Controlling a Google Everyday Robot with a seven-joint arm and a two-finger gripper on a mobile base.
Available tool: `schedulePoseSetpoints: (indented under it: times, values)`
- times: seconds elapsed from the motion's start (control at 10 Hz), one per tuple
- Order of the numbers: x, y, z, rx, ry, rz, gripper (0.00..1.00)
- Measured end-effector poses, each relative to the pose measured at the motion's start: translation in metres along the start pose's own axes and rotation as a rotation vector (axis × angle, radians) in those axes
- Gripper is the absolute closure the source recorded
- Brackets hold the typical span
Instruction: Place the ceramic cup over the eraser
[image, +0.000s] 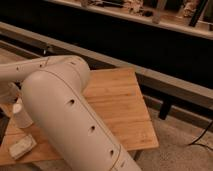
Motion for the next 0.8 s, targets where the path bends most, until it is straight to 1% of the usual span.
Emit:
schedulePoseSetpoints:
  times: [0.5,0.6,0.8]
  values:
    - [0.0,0.0,0.0,0.001,0.001,-0.001,0.2]
    - [0.0,-0.001,-0.001,0.007,-0.002,-0.002,0.2]
    - [0.0,-0.013,-0.013,0.064,-0.024,0.024,0.2]
